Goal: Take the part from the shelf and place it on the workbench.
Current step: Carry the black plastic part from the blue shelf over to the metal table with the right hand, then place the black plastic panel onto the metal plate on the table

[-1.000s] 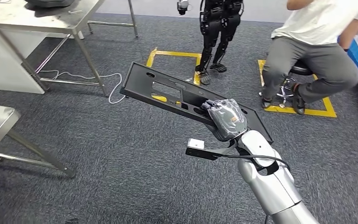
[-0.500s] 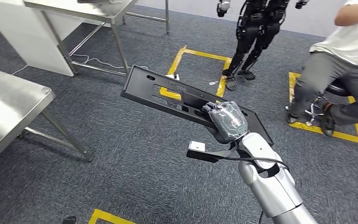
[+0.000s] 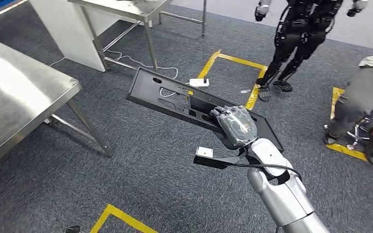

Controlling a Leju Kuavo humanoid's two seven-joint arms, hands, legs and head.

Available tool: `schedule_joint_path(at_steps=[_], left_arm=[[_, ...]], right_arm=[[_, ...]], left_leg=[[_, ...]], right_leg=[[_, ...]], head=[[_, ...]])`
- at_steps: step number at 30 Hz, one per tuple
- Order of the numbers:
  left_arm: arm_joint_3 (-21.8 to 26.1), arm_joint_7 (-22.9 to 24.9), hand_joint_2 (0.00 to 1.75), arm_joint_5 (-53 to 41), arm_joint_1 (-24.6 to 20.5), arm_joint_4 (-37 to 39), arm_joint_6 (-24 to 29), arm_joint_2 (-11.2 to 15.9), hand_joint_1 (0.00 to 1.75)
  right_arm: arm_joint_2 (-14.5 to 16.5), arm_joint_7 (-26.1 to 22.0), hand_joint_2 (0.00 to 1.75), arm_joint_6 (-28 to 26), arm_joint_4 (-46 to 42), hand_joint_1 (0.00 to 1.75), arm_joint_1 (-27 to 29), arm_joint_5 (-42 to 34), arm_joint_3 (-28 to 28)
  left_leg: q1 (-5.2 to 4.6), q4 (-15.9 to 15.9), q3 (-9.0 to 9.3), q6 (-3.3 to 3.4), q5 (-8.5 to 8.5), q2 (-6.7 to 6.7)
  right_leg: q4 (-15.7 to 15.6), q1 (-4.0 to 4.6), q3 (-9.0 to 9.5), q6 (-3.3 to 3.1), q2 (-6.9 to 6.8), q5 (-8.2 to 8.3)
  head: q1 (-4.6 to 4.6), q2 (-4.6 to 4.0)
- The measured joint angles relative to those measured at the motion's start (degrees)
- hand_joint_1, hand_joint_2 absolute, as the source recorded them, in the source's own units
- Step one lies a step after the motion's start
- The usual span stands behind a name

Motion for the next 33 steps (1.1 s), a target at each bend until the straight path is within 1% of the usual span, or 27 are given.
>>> schedule_joint_path(at_steps=[1,2,4,5,6,8,9,10,11,13,14,15,16,17,19,20,21,22,24,25,26,28,29,30,31,32,33], left_arm=[[0.00,0.01,1.75,-0.04,0.05,0.00,-0.01,0.02,0.00],[0.01,0.02,1.75,-0.08,0.08,0.00,-0.01,0.06,0.00],[0.01,0.02,1.75,-0.13,-0.01,-0.01,-0.02,0.17,0.00],[0.01,0.01,1.75,-0.15,-0.09,-0.01,-0.02,0.21,0.00],[0.01,0.01,1.75,-0.19,-0.15,-0.01,-0.02,0.23,0.00],[0.01,0.01,1.75,-0.22,-0.15,0.00,-0.03,0.29,0.00],[0.01,0.02,1.75,-0.23,-0.09,0.00,-0.03,0.28,0.00],[0.01,0.02,1.75,-0.23,-0.07,-0.01,-0.03,0.26,0.00],[0.02,0.02,1.75,-0.23,-0.09,-0.01,-0.04,0.25,0.00],[0.03,0.01,1.75,-0.24,-0.26,-0.02,-0.09,0.25,0.00],[0.03,0.02,1.75,-0.26,-0.32,-0.02,-0.14,0.26,0.00],[0.03,0.03,1.75,-0.28,-0.33,-0.02,-0.21,0.23,0.00],[0.03,0.05,1.75,-0.29,-0.29,-0.01,-0.28,0.21,0.00],[0.03,0.07,1.75,-0.31,-0.24,-0.01,-0.33,0.19,0.00],[0.03,0.09,1.75,-0.33,-0.23,-0.02,-0.36,0.19,0.00],[0.03,0.11,1.75,-0.33,-0.25,-0.02,-0.36,0.21,0.00],[0.04,0.12,1.75,-0.34,-0.24,-0.02,-0.36,0.25,0.00],[0.04,0.13,1.75,-0.34,-0.20,-0.02,-0.35,0.28,0.00],[0.04,0.15,1.75,-0.33,0.07,-0.01,-0.34,0.28,0.00],[0.04,0.15,1.75,-0.33,0.20,0.00,-0.34,0.26,0.00],[0.03,0.15,1.75,-0.33,0.22,0.00,-0.34,0.24,0.00],[0.02,0.14,1.75,-0.34,0.06,0.00,-0.33,0.25,0.00],[0.01,0.14,1.75,-0.34,-0.02,0.00,-0.33,0.27,0.00],[0.01,0.14,1.75,-0.35,-0.03,0.00,-0.33,0.28,0.00],[0.01,0.14,1.75,-0.35,0.01,0.00,-0.32,0.27,0.00],[0.02,0.14,1.75,-0.36,0.04,0.00,-0.31,0.28,0.00],[0.04,0.14,1.75,-0.36,0.05,0.00,-0.28,0.31,0.00]], right_arm=[[0.01,0.00,1.75,-0.01,0.00,1.75,0.09,0.00,0.01],[0.03,0.00,1.75,-0.02,-0.01,1.75,0.13,0.00,0.01],[0.05,0.00,1.75,-0.09,-0.03,1.75,0.12,0.00,0.01],[0.05,0.00,1.75,-0.14,-0.04,1.75,0.10,0.00,-0.01],[0.04,0.00,1.75,-0.21,-0.04,1.75,0.09,0.00,-0.01],[0.09,0.00,1.75,-0.30,-0.06,1.75,0.08,0.00,0.00],[0.11,0.00,1.75,-0.32,-0.10,1.75,0.10,0.00,-0.02],[0.14,0.00,1.75,-0.36,-0.15,1.75,0.10,-0.02,-0.04],[0.13,0.00,1.75,-0.40,-0.21,1.75,0.09,-0.03,-0.08],[-0.01,0.00,1.75,-0.48,-0.24,1.75,0.26,-0.05,-0.11],[-0.10,0.01,1.75,-0.49,-0.23,1.75,0.47,-0.04,-0.11],[-0.18,0.03,1.75,-0.50,-0.22,1.75,0.73,-0.02,-0.11],[-0.26,0.06,1.75,-0.50,-0.21,1.75,0.93,-0.01,-0.11],[-0.31,0.08,1.75,-0.51,-0.21,1.75,1.03,-0.01,-0.12],[-0.42,0.13,1.75,-0.53,-0.22,1.75,1.00,0.00,-0.13],[-0.45,0.14,1.75,-0.54,-0.23,1.75,0.97,0.00,-0.13],[-0.44,0.14,1.75,-0.54,-0.24,1.75,0.99,0.01,-0.12],[-0.41,0.14,1.75,-0.55,-0.25,1.75,1.02,0.01,-0.11],[-0.28,0.15,1.75,-0.56,-0.26,1.75,0.99,0.03,-0.11],[-0.20,0.16,1.75,-0.56,-0.27,1.75,0.90,0.03,-0.12],[-0.13,0.16,1.75,-0.56,-0.31,1.75,0.80,0.03,-0.14],[-0.03,0.11,1.75,-0.55,-0.37,1.75,0.76,0.03,-0.14],[-0.03,0.08,1.75,-0.55,-0.39,1.75,0.82,0.04,-0.14],[-0.04,0.05,1.75,-0.55,-0.38,1.75,0.90,0.04,-0.13],[-0.05,0.03,1.75,-0.55,-0.37,1.75,0.95,0.04,-0.13],[-0.05,-0.01,1.75,-0.55,-0.37,1.75,0.96,0.04,-0.12],[-0.03,-0.05,1.75,-0.55,-0.37,1.75,0.93,0.04,-0.11]], left_leg=[[-0.02,-0.47,0.37,0.12,0.70,0.12],[-0.05,-3.16,1.91,0.31,2.20,0.47],[-0.45,-11.16,6.42,0.94,5.27,2.65],[-0.74,-13.93,7.90,1.27,6.03,3.57],[-1.04,-15.48,8.64,1.55,6.29,4.14],[-1.38,-15.98,8.55,2.05,6.36,3.26],[-1.29,-16.33,8.74,2.37,6.58,2.68],[-1.13,-16.73,8.99,2.78,6.86,2.10],[-0.93,-17.13,9.25,3.15,7.13,1.56],[-0.67,-17.41,9.43,3.54,7.39,0.30],[-0.67,-17.41,9.39,3.57,7.41,-0.45],[-0.66,-17.39,9.39,3.57,7.41,-1.27],[-0.64,-17.36,9.40,3.54,7.42,-2.08],[-0.60,-17.31,9.45,3.49,7.43,-2.85],[-0.56,-17.07,9.41,3.07,7.37,-4.28],[-0.61,-16.89,9.24,2.74,7.34,-4.89],[-0.66,-16.75,8.99,2.37,7.35,-5.40],[-0.69,-16.72,8.75,2.02,7.42,-5.83],[-0.45,-16.75,8.36,1.47,7.54,-6.32],[-0.42,-16.28,8.08,1.25,7.18,-5.51],[-0.40,-14.76,7.36,1.02,6.16,-4.08],[-0.46,-8.17,4.28,0.64,2.44,-0.92],[-0.42,-4.02,2.27,0.47,0.57,-0.20],[-0.40,-0.96,0.78,0.40,-0.46,0.04],[-0.39,0.12,0.26,0.38,-0.41,0.16],[-0.40,-1.23,1.00,0.46,0.72,0.34],[-0.44,-4.67,2.91,0.64,2.52,0.80]], right_leg=[[0.00,0.13,0.02,-0.06,-0.69,-0.06],[0.01,0.21,0.06,-0.11,-1.32,-0.11],[0.03,0.56,0.20,-0.09,-2.47,-0.28],[0.04,0.78,0.23,0.00,-2.97,-0.37],[0.04,0.98,0.24,0.11,-3.46,-0.44],[-0.13,1.14,0.41,0.43,-4.44,-0.52],[0.02,1.12,0.39,0.67,-4.37,-0.73],[0.83,1.07,0.10,0.80,-3.53,-1.30],[2.67,1.01,-0.66,0.83,-2.20,-2.29],[9.92,0.66,-4.17,0.54,0.70,-5.34],[13.72,0.52,-6.10,0.57,1.32,-6.58],[16.21,0.39,-7.48,0.80,1.59,-7.18],[16.46,0.27,-7.77,1.24,1.72,-6.80],[14.24,0.10,-6.86,1.83,1.86,-5.50],[5.96,-0.54,-3.20,2.96,3.54,-1.94],[2.60,-0.77,-1.70,3.07,4.37,-0.61],[0.67,-0.91,-0.86,2.90,5.02,0.10],[0.21,-0.83,-0.70,2.50,5.10,0.26],[0.08,-0.75,-0.59,1.64,4.04,0.58],[-0.01,-0.78,-0.54,1.22,3.55,0.68],[-0.11,-0.81,-0.49,0.71,3.01,0.74],[-0.17,-0.58,-0.45,-0.05,1.86,0.66],[-0.17,-0.40,-0.46,-0.27,1.16,0.58],[-0.16,-0.26,-0.46,-0.36,0.43,0.52],[-0.16,-0.17,-0.45,-0.42,-0.27,0.46],[-0.15,-0.09,-0.39,-0.47,-0.94,0.41],[-0.15,-0.03,-0.29,-0.47,-1.55,0.32]], head=[[-0.01,0.00],[-0.01,0.00],[0.00,0.00],[0.07,0.00],[0.10,0.00],[0.20,0.00],[0.19,0.00],[0.25,0.00],[0.33,0.00],[0.57,0.00],[0.65,0.00],[0.67,0.00],[0.68,0.00],[0.67,0.00],[0.69,0.00],[0.68,0.00],[0.62,0.00],[0.57,0.00],[0.50,0.00],[0.43,0.00],[0.26,0.00],[-0.08,0.00],[-0.16,0.00],[-0.15,0.00],[-0.16,0.00],[-0.16,0.00],[-0.16,0.00]])
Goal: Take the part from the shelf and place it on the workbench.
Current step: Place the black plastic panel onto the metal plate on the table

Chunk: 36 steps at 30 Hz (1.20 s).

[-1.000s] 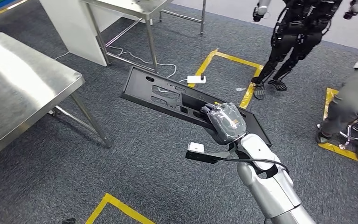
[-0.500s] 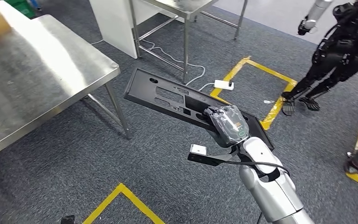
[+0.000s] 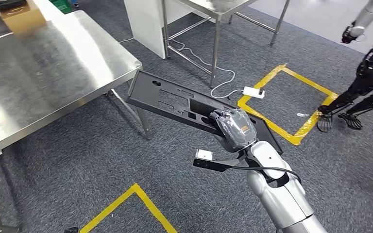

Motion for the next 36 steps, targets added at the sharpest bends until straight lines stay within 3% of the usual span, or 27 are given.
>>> schedule_joint_path(at_steps=[2,3,4,6,8,10,12,13,14,15,17,19,22,24,26,28,29,31,33,35,36], left_arm=[[0.01,-0.01,1.75,-0.02,-0.10,0.00,0.05,0.08,0.00],[0.01,-0.03,1.75,-0.03,-0.17,0.00,0.07,0.09,0.00],[0.01,-0.04,1.75,-0.04,-0.21,0.00,0.09,0.10,0.00],[0.02,-0.07,1.75,-0.04,-0.19,0.00,0.11,0.09,0.00],[0.05,-0.07,1.75,-0.04,-0.11,-0.01,0.18,0.02,0.00],[0.07,-0.07,1.75,-0.04,-0.21,-0.02,0.26,-0.01,0.00],[0.08,-0.07,1.75,-0.04,-0.34,-0.02,0.27,-0.01,0.00],[0.08,-0.07,1.75,-0.04,-0.34,-0.02,0.27,-0.04,0.00],[0.08,-0.07,1.75,-0.04,-0.32,-0.01,0.27,-0.07,0.00],[0.08,-0.08,1.75,-0.04,-0.29,-0.01,0.27,-0.10,0.00],[0.10,-0.10,1.75,-0.04,-0.29,-0.01,0.28,-0.10,0.00],[0.15,-0.14,1.75,-0.04,-0.28,-0.02,0.31,-0.02,0.00],[0.16,-0.14,1.75,-0.04,-0.13,-0.01,0.36,0.05,0.00],[0.16,-0.09,1.75,-0.09,-0.01,0.00,0.36,0.08,0.00],[0.16,0.01,1.75,-0.41,-0.09,0.00,0.32,0.18,0.00],[0.14,-0.11,1.75,-0.92,-0.16,0.00,0.01,0.25,0.00],[0.13,-0.29,1.75,-1.15,-0.16,0.00,-0.18,0.25,0.00],[0.12,-0.69,1.75,-1.54,-0.17,0.00,-0.40,0.34,0.00],[0.12,-0.92,1.75,-1.80,-0.39,-0.01,-0.44,0.51,0.00],[0.11,-1.02,1.75,-1.93,-0.63,-0.02,-0.50,0.59,0.00],[0.11,-1.03,1.75,-2.01,-0.64,-0.02,-0.53,0.61,0.00]], right_arm=[[0.02,-0.05,1.75,-0.01,0.00,1.75,-0.13,0.00,-0.01],[0.02,-0.07,1.75,-0.01,0.00,1.75,-0.21,-0.01,-0.01],[0.03,-0.09,1.75,-0.01,0.00,1.75,-0.28,-0.01,-0.01],[0.08,-0.12,1.75,-0.01,-0.01,1.75,-0.36,-0.01,0.00],[0.10,-0.12,1.75,-0.02,-0.03,1.75,-0.41,-0.01,-0.02],[0.00,-0.12,1.75,-0.04,-0.02,1.75,-0.38,-0.01,-0.05],[-0.13,-0.13,1.75,-0.05,0.06,1.75,-0.14,-0.02,-0.05],[-0.19,-0.16,1.75,-0.05,0.12,1.75,-0.03,-0.04,-0.04],[-0.24,-0.21,1.75,-0.05,0.17,1.75,0.02,-0.08,-0.05],[-0.28,-0.27,1.75,-0.07,0.20,1.75,-0.01,-0.15,-0.05],[-0.38,-0.48,1.75,-0.16,0.27,1.75,-0.21,-0.39,-0.07],[-0.40,-0.75,1.75,-0.32,0.38,1.75,-0.34,-0.60,-0.04],[-0.35,-0.90,1.75,-0.43,0.62,1.75,-0.41,-0.71,0.03],[-0.15,-0.91,1.75,-0.52,0.81,1.75,-0.70,-0.78,0.03],[0.06,-1.08,1.75,-0.67,1.04,1.75,-0.87,-0.75,0.04],[0.27,-1.30,1.75,-0.61,1.67,1.75,-0.86,-0.27,0.28],[0.50,-1.24,1.75,-0.51,2.10,1.75,-0.85,0.14,0.58],[1.22,-0.74,1.75,-0.33,2.86,1.75,-0.88,0.96,1.38],[1.82,-0.10,1.75,-0.29,3.35,1.75,-1.03,1.46,2.04],[2.06,0.25,1.75,-0.29,3.76,1.75,-1.23,1.61,2.42],[2.17,0.31,1.75,-0.29,3.96,1.75,-1.32,1.65,2.56]], left_leg=[[-0.37,-8.06,4.41,0.59,2.84,2.29],[-0.59,-10.44,5.68,0.89,3.45,3.09],[-0.83,-11.45,6.11,1.13,3.53,3.42],[-0.87,-11.72,6.05,1.70,3.80,2.10],[-0.59,-12.43,6.46,2.42,4.29,0.93],[-0.34,-12.82,6.77,2.84,4.58,-0.20],[-0.27,-12.80,6.76,2.94,4.60,-1.62],[-0.27,-12.78,6.76,2.94,4.59,-2.43],[-0.25,-12.75,6.80,2.92,4.58,-3.28],[-0.21,-12.69,6.87,2.84,4.54,-4.12],[-0.22,-12.43,6.88,2.40,4.34,-5.65],[-0.28,-12.17,6.58,1.76,4.24,-6.72],[-0.05,-12.08,6.02,0.98,4.34,-7.51],[-0.07,-9.69,4.87,0.48,2.80,-4.99],[-0.10,-3.14,1.70,0.05,-0.54,-1.60],[-0.02,3.15,-1.64,-0.09,-2.66,-0.65],[-0.03,3.59,-2.00,-0.02,-2.20,-0.53],[-0.19,-1.86,0.71,0.49,1.24,0.42],[-0.82,-9.01,4.44,1.21,3.83,2.72],[-1.37,-11.41,5.49,1.67,4.07,3.46],[-1.43,-11.55,5.41,1.87,4.19,2.66]], right_leg=[[0.01,0.36,0.25,0.19,-1.12,-0.24],[0.00,0.57,0.33,0.38,-1.59,-0.38],[-0.03,0.75,0.39,0.60,-2.07,-0.48],[-0.16,0.98,0.45,1.12,-2.91,-0.68],[1.31,0.92,-0.08,1.51,-1.25,-1.59],[7.13,0.60,-2.70,1.32,1.88,-4.21],[14.56,0.39,-6.51,1.25,3.08,-6.83],[16.23,0.29,-7.56,1.55,3.19,-7.07],[15.70,0.19,-7.55,2.05,3.28,-6.37],[12.78,0.04,-6.35,2.66,3.47,-4.78],[4.37,-0.42,-2.57,3.53,4.97,-1.24],[0.17,-0.60,-0.59,3.19,6.13,0.31],[0.12,-0.48,-0.53,2.04,5.00,0.56],[-0.05,-0.66,-0.39,1.34,4.07,0.60],[-0.10,-0.52,-0.23,0.85,3.03,0.45],[-0.09,-0.24,-0.12,0.58,1.69,0.26],[-0.08,-0.12,-0.05,0.45,1.01,0.16],[-0.09,0.11,0.24,0.23,-0.26,-0.06],[-0.08,0.58,0.53,0.28,-1.39,-0.37],[-0.12,0.98,0.66,0.68,-2.47,-0.68],[-0.21,1.10,0.80,0.92,-3.08,-0.80]], head=[[0.02,0.00],[0.04,0.00],[0.08,0.00],[0.12,0.00],[0.22,0.00],[0.47,0.00],[0.61,0.00],[0.61,0.00],[0.61,0.00],[0.61,0.00],[0.64,0.00],[0.64,0.00],[0.62,0.00],[0.29,0.00],[-0.09,0.00],[-0.13,0.00],[-0.14,0.00],[-0.14,0.00],[-0.09,0.00],[-0.01,0.00],[0.02,0.00]])
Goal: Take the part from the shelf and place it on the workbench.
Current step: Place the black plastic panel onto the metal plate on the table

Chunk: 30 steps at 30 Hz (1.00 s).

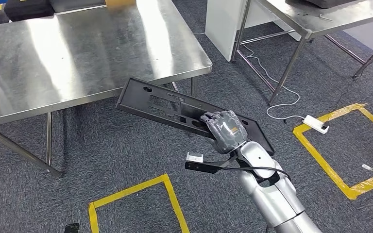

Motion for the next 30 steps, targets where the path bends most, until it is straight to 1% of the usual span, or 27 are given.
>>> schedule_joint_path(at_steps=[1,2,3,5,6,7,8,9,10,11,12,13,14,16,17,18,20,21,22,23,24,25,26,27,28,29,30], left_arm=[[0.00,0.04,1.75,-0.09,0.05,0.01,-0.03,0.02,0.00],[0.01,0.10,1.75,-0.17,0.11,0.01,-0.02,0.01,0.00],[0.01,0.20,1.75,-0.26,0.11,0.01,0.01,0.02,0.00],[0.00,0.38,1.75,-0.40,-0.06,0.01,0.04,0.02,0.00],[-0.01,0.45,1.75,-0.48,-0.14,0.00,-0.03,0.04,0.00],[-0.02,0.49,1.75,-0.55,-0.16,0.00,-0.11,0.03,0.00],[-0.02,0.50,1.75,-0.64,-0.14,0.00,-0.23,0.02,0.00],[-0.03,0.50,1.75,-0.75,-0.10,0.01,-0.34,-0.01,0.00],[-0.03,0.50,1.75,-0.84,-0.09,0.01,-0.39,-0.05,0.00],[-0.04,0.50,1.75,-0.97,-0.09,0.01,-0.42,-0.09,0.00],[-0.05,0.51,1.75,-1.12,-0.10,0.01,-0.42,-0.14,0.00],[-0.06,0.55,1.75,-1.27,-0.09,0.00,-0.40,-0.17,0.00],[-0.07,0.62,1.75,-1.43,-0.06,0.01,-0.38,-0.17,0.00],[-0.09,0.76,1.75,-1.63,0.14,0.02,-0.33,-0.13,0.00],[-0.11,0.80,1.75,-1.75,0.29,0.02,-0.32,-0.15,0.00],[-0.14,0.81,1.75,-1.87,0.39,0.02,-0.32,-0.14,0.00],[-0.19,0.84,1.75,-2.18,0.29,0.02,-0.31,-0.17,0.00],[-0.21,0.92,1.75,-2.34,0.17,0.02,-0.29,-0.16,0.00],[-0.22,1.07,1.75,-2.51,0.12,0.02,-0.26,-0.19,0.00],[-0.22,1.26,1.75,-2.68,0.15,0.02,-0.23,-0.21,0.00],[-0.22,1.43,1.75,-2.90,0.21,0.02,-0.23,-0.22,0.00],[-0.22,1.52,1.75,-3.17,0.20,0.02,-0.28,-0.20,0.00],[-0.23,1.57,1.75,-3.49,0.10,0.02,-0.38,-0.19,0.00],[-0.27,1.56,1.75,-3.86,-0.13,0.02,-0.53,-0.19,0.00],[-0.34,1.56,1.75,-4.15,-0.40,0.02,-0.67,-0.20,0.00],[-0.41,1.56,1.75,-4.33,-0.64,0.01,-0.78,-0.23,0.00],[-0.47,1.56,1.75,-4.45,-0.79,0.01,-0.84,-0.27,0.00]], right_arm=[[0.14,0.03,1.75,0.00,0.16,1.75,-0.04,0.03,0.12],[0.28,0.05,1.75,0.00,0.28,1.75,-0.08,0.05,0.25],[0.38,0.06,1.75,0.00,0.36,1.75,-0.14,0.06,0.38],[0.41,0.13,1.75,0.00,0.49,1.75,-0.20,0.08,0.65],[0.42,0.19,1.75,0.00,0.61,1.75,-0.15,0.13,0.79],[0.43,0.26,1.75,0.04,0.78,1.75,-0.07,0.20,0.93],[0.49,0.33,1.75,0.14,0.97,1.75,-0.02,0.28,1.07],[0.60,0.38,1.75,0.26,1.14,1.75,-0.04,0.35,1.19],[0.75,0.40,1.75,0.38,1.28,1.75,-0.17,0.39,1.30],[0.93,0.42,1.75,0.49,1.42,1.75,-0.38,0.44,1.42],[1.10,0.44,1.75,0.54,1.56,1.75,-0.62,0.48,1.55],[1.25,0.50,1.75,0.58,1.73,1.75,-0.85,0.53,1.68],[1.37,0.61,1.75,0.60,1.91,1.75,-1.02,0.60,1.80],[1.50,1.02,1.75,0.57,2.22,1.75,-1.23,0.86,1.91],[1.51,1.34,1.75,0.52,2.32,1.75,-1.41,0.98,1.83],[1.46,1.75,1.75,0.45,2.38,1.75,-1.75,1.11,1.60],[1.04,2.79,1.75,0.39,2.41,1.75,-2.84,1.75,0.60],[0.67,3.12,1.75,0.52,2.47,1.75,-3.49,2.09,-0.10],[0.27,3.14,1.75,0.83,2.58,1.75,-4.20,2.35,-0.75],[-0.03,2.65,1.75,1.33,2.80,1.75,-4.94,2.38,-1.21],[-0.15,1.89,1.75,1.83,3.20,1.75,-5.72,2.42,-1.47],[0.03,1.17,1.75,2.13,3.83,1.75,-6.48,2.71,-1.42],[0.48,0.71,1.75,2.15,4.63,1.75,-7.09,3.23,-1.17],[1.11,0.69,1.75,1.81,5.54,1.75,-7.49,3.85,-0.80],[1.76,0.88,1.75,1.39,6.46,1.75,-7.76,4.42,-0.37],[2.40,1.10,1.75,0.99,7.24,1.75,-7.88,4.78,0.06],[2.93,1.24,1.75,0.71,7.90,1.75,-7.95,4.96,0.44]], left_leg=[[0.18,-0.26,0.13,0.26,0.15,-0.67],[0.35,-0.56,0.32,0.57,0.34,-1.36],[0.57,-0.85,0.55,0.92,0.56,-1.97],[0.79,-1.08,0.75,1.36,0.76,-3.20],[0.81,-1.06,0.73,1.47,0.77,-3.97],[0.81,-1.05,0.72,1.49,0.76,-4.82],[0.80,-1.02,0.71,1.49,0.75,-5.71],[0.81,-1.00,0.75,1.48,0.75,-6.56],[0.82,-0.96,0.81,1.43,0.74,-7.37],[0.84,-0.91,0.85,1.33,0.71,-8.09],[0.75,-0.81,0.79,1.14,0.66,-8.75],[0.71,-0.73,0.67,0.86,0.66,-9.31],[0.70,-0.70,0.51,0.57,0.71,-9.77],[0.80,-0.71,0.23,-0.01,0.81,-10.49],[0.77,-0.44,0.05,-0.31,0.60,-9.84],[0.74,0.57,-0.47,-0.64,-0.08,-8.50],[0.79,5.98,-3.14,-1.26,-3.01,-4.96],[0.98,9.87,-5.16,-1.51,-4.69,-3.99],[1.22,13.29,-7.00,-1.72,-5.79,-3.56],[1.46,15.02,-8.04,-1.92,-5.84,-3.37],[1.69,14.82,-8.10,-2.08,-4.95,-3.19],[1.87,12.05,-6.78,-2.15,-3.08,-2.73],[1.91,7.85,-4.67,-2.16,-1.13,-1.51],[1.71,4.06,-2.68,-2.04,0.22,-0.16],[1.49,1.16,-1.20,-1.82,1.06,0.81],[1.23,-0.13,-0.60,-1.57,1.13,1.33],[0.97,-0.22,-0.65,-1.26,1.01,0.88]], right_leg=[[0.04,0.08,0.00,0.27,-0.23,-0.20],[0.52,0.08,-0.08,0.46,0.52,-0.59],[2.00,0.04,-0.66,0.48,1.96,-1.41],[8.40,-0.26,-3.63,0.15,5.35,-4.22],[12.42,-0.37,-5.68,0.04,6.08,-5.68],[15.41,-0.43,-7.34,0.15,6.30,-6.53],[16.45,-0.47,-8.12,0.48,6.37,-6.46],[15.09,-0.53,-7.74,0.97,6.46,-5.43],[11.47,-0.66,-6.23,1.51,6.77,-3.63],[7.03,-0.90,-4.36,1.93,7.67,-1.72],[3.30,-1.09,-2.59,2.04,8.56,-0.16],[0.87,-1.16,-1.45,1.90,9.22,0.84],[-0.04,-1.13,-1.01,1.61,9.56,1.20],[-0.14,-1.06,-0.85,0.96,8.63,1.42],[-0.26,-1.20,-0.76,0.70,8.18,1.51],[-0.39,-1.35,-0.67,0.35,7.70,1.59],[-0.53,-1.45,-0.51,-0.27,6.61,1.56],[-0.53,-1.40,-0.48,-0.53,5.90,1.46],[-0.52,-1.36,-0.44,-0.66,5.17,1.38],[-0.51,-1.35,-0.42,-0.74,4.47,1.30],[-0.51,-1.35,-0.39,-0.80,3.86,1.24],[-0.51,-1.37,-0.29,-0.77,3.33,1.15],[-0.50,-1.32,-0.11,-0.65,2.87,1.01],[-0.50,-1.08,0.04,-0.45,2.41,0.84],[-0.50,-0.82,0.19,-0.18,1.94,0.65],[-0.53,-0.53,0.32,0.07,1.45,0.49],[-0.60,-0.30,0.43,0.31,0.88,0.38]], head=[[0.00,0.00],[0.06,0.00],[0.10,0.00],[0.39,0.00],[0.48,0.00],[0.56,0.00],[0.56,0.00],[0.56,0.00],[0.57,0.00],[0.58,0.00],[0.58,0.00],[0.56,0.00],[0.53,0.00],[0.53,0.00],[0.51,0.00],[0.32,0.00],[-0.07,0.00],[-0.22,0.00],[-0.20,0.00],[-0.21,0.00],[-0.22,0.00],[-0.22,0.00],[-0.24,0.00],[-0.28,0.00],[-0.25,0.00],[-0.23,0.00],[-0.16,0.00]])
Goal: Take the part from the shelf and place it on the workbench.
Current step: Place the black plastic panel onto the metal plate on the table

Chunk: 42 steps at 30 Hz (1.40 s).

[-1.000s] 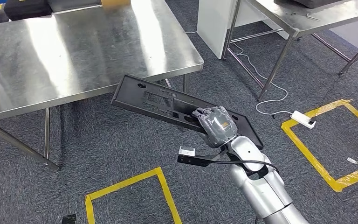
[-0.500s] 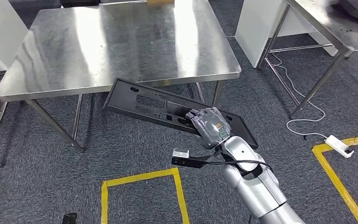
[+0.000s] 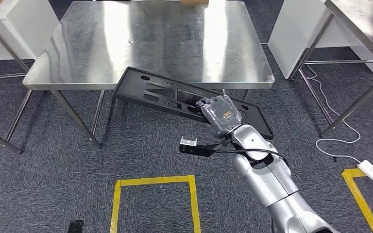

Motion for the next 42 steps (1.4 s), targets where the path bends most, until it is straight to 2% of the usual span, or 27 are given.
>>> schedule_joint_path(at_steps=[2,3,4,6,7,8,9,10,12,13,14,15,16,21,27,30,32,34,36,37,38,39,41,42], left_arm=[[-0.06,0.00,1.75,-0.05,-0.03,-0.01,-0.01,-0.07,0.00],[-0.07,-0.01,1.75,-0.07,-0.03,-0.01,-0.01,-0.12,0.00],[-0.06,-0.04,1.75,-0.09,-0.08,-0.01,0.00,-0.13,0.00],[-0.05,-0.16,1.75,-0.11,-0.29,-0.01,0.03,-0.11,0.00],[-0.04,-0.20,1.75,-0.10,-0.36,-0.01,0.09,-0.07,0.00],[-0.03,-0.22,1.75,-0.09,-0.36,-0.01,0.17,-0.06,0.00],[-0.02,-0.21,1.75,-0.08,-0.33,-0.01,0.25,-0.06,0.00],[-0.01,-0.20,1.75,-0.08,-0.30,-0.01,0.31,-0.06,0.00],[0.00,-0.20,1.75,-0.08,-0.28,-0.01,0.36,-0.05,0.00],[0.00,-0.19,1.75,-0.07,-0.27,-0.01,0.36,-0.04,0.00],[0.01,-0.19,1.75,-0.06,-0.24,-0.01,0.38,0.02,0.00],[0.01,-0.15,1.75,-0.01,-0.19,-0.01,0.37,0.08,0.00],[0.02,-0.06,1.75,0.11,-0.10,-0.01,0.30,0.15,0.00],[0.03,0.37,1.75,0.62,0.28,-0.01,-0.26,0.20,0.00],[0.05,0.16,1.75,0.38,0.53,-0.01,-0.86,0.25,0.00],[0.07,0.15,1.75,0.17,0.53,-0.01,-0.81,0.36,0.00],[0.08,0.13,1.75,0.03,0.57,-0.01,-0.95,0.36,0.00],[0.13,0.06,1.75,-0.07,0.62,-0.01,-1.18,0.31,0.00],[0.19,0.01,1.75,-0.13,0.63,-0.01,-1.28,0.31,0.00],[0.22,0.00,1.75,-0.14,0.66,-0.01,-1.29,0.32,0.00],[0.24,0.00,1.75,-0.14,0.70,-0.01,-1.29,0.31,0.00],[0.26,0.00,1.75,-0.15,0.74,-0.01,-1.30,0.27,0.00],[0.26,-0.01,1.75,-0.17,0.78,-0.01,-1.33,0.20,0.00],[0.26,-0.02,1.75,-0.18,0.76,-0.01,-1.34,0.21,0.00]], right_arm=[[0.83,0.11,1.75,-0.21,0.95,1.75,-0.18,0.11,0.55],[1.04,0.16,1.75,-0.25,1.31,1.75,-0.31,0.09,0.72],[1.18,0.19,1.75,-0.32,1.63,1.75,-0.44,-0.01,0.86],[1.30,0.31,1.75,-0.45,2.32,1.75,-0.47,-0.31,1.14],[1.41,0.53,1.75,-0.50,2.70,1.75,-0.34,-0.42,1.29],[1.55,0.81,1.75,-0.51,3.05,1.75,-0.18,-0.40,1.43],[1.78,1.15,1.75,-0.52,3.35,1.75,-0.07,-0.31,1.56],[2.04,1.43,1.75,-0.53,3.57,1.75,-0.03,-0.21,1.67],[2.65,1.71,1.75,-0.55,3.85,1.75,-0.23,-0.03,1.89],[2.97,1.75,1.75,-0.57,3.95,1.75,-0.36,-0.01,2.01],[3.21,1.77,1.75,-0.58,4.07,1.75,-0.45,0.01,2.12],[3.40,1.77,1.75,-0.58,4.21,1.75,-0.51,0.01,2.24],[3.57,1.78,1.75,-0.58,4.38,1.75,-0.55,0.03,2.33],[4.20,1.72,1.75,-0.42,5.44,1.75,-1.10,0.27,2.65],[4.59,1.97,1.75,-0.46,6.52,1.75,-1.03,0.75,3.19],[4.66,2.19,1.75,-0.47,6.60,1.75,-0.91,0.94,3.37],[4.70,2.35,1.75,-0.47,6.50,1.75,-0.81,1.22,3.45],[4.69,2.53,1.75,-0.47,6.42,1.75,-0.73,1.43,3.53],[4.53,2.69,1.75,-0.47,6.43,1.75,-0.46,1.59,3.63],[4.40,2.74,1.75,-0.47,6.44,1.75,-0.20,1.63,3.67],[4.25,2.78,1.75,-0.46,6.46,1.75,0.07,1.66,3.71],[4.14,2.78,1.75,-0.46,6.46,1.75,0.25,1.66,3.73],[4.05,2.79,1.75,-0.46,6.46,1.75,0.33,1.65,3.77],[4.06,2.79,1.75,-0.47,6.46,1.75,0.30,1.66,3.79]], left_leg=[[-0.04,-0.28,0.02,0.72,0.19,-1.48],[0.02,-0.51,0.17,1.18,0.37,-2.12],[0.15,-0.74,0.33,1.63,0.53,-2.74],[0.28,-0.93,0.45,2.19,0.68,-3.97],[0.27,-0.92,0.44,2.28,0.66,-4.61],[0.24,-0.91,0.44,2.30,0.65,-5.22],[0.22,-0.89,0.45,2.30,0.64,-5.76],[0.20,-0.87,0.49,2.28,0.63,-6.21],[0.11,-0.78,0.54,2.10,0.56,-6.84],[0.00,-0.69,0.51,1.92,0.48,-7.04],[-0.13,-0.57,0.44,1.83,0.36,-7.17],[-0.22,-0.47,0.35,1.77,0.27,-7.23],[-0.20,-0.43,0.31,1.76,0.22,-7.23],[0.09,-0.69,0.52,1.67,0.29,-7.00],[0.12,-0.58,0.45,1.59,0.11,-6.92],[-0.13,-0.69,0.50,1.84,-0.05,-6.90],[0.07,-1.78,1.32,2.17,0.19,-6.83],[0.39,-2.93,2.38,2.46,0.54,-6.70],[0.38,-3.12,2.76,2.62,0.44,-6.61],[0.38,-3.09,2.84,2.60,0.33,-6.62],[0.39,-3.05,2.92,2.51,0.19,-6.67],[0.44,-2.93,3.01,2.33,0.02,-6.73],[0.60,-2.40,3.24,1.74,-0.62,-6.85],[0.57,-2.05,3.23,1.33,-1.09,-6.90]], right_leg=[[0.08,0.09,0.20,0.60,-0.73,-0.37],[0.93,0.04,-0.11,0.75,0.05,-0.96],[3.04,-0.04,-1.07,0.73,1.40,-2.00],[10.60,-0.29,-4.82,0.29,4.41,-5.06],[14.62,-0.32,-6.99,0.22,5.06,-6.34],[17.16,-0.33,-8.58,0.37,5.33,-6.93],[17.45,-0.32,-9.15,0.71,5.45,-6.53],[15.36,-0.30,-8.56,1.15,5.53,-5.20],[6.82,-0.35,-5.00,1.75,5.86,-1.28],[3.21,-0.37,-3.41,1.64,6.03,0.29],[0.97,-0.48,-2.41,1.37,6.20,1.26],[0.14,-0.51,-2.04,1.05,6.29,1.67],[0.08,-0.51,-2.03,0.83,6.27,1.82],[0.09,-0.17,-2.04,0.51,6.47,1.93],[0.05,-0.30,-2.04,0.49,6.46,1.93],[-0.20,-0.47,-1.96,0.54,6.47,1.91],[-0.15,-0.22,-2.02,0.65,6.37,1.62],[3.43,-0.07,-3.62,0.51,6.23,-0.06],[11.01,-0.40,-7.49,0.36,6.20,-2.89],[14.14,-0.57,-9.32,0.53,6.20,-3.81],[15.42,-0.74,-10.26,0.95,6.19,-3.89],[14.17,-0.92,-9.89,1.56,6.19,-2.95],[6.42,-1.41,-6.37,2.79,6.20,0.53],[2.84,-1.46,-4.49,2.95,6.26,1.81]], head=[[0.04,0.00],[0.07,0.00],[0.16,0.00],[0.48,0.00],[0.62,0.00],[0.67,0.00],[0.68,0.00],[0.68,0.00],[0.69,0.00],[0.67,0.00],[0.62,0.00],[0.60,0.00],[0.58,0.00],[0.57,0.00],[0.57,0.00],[0.55,0.00],[0.61,0.00],[0.76,0.00],[0.79,0.00],[0.79,0.00],[0.78,0.00],[0.79,0.00],[0.81,0.00],[0.85,0.00]])
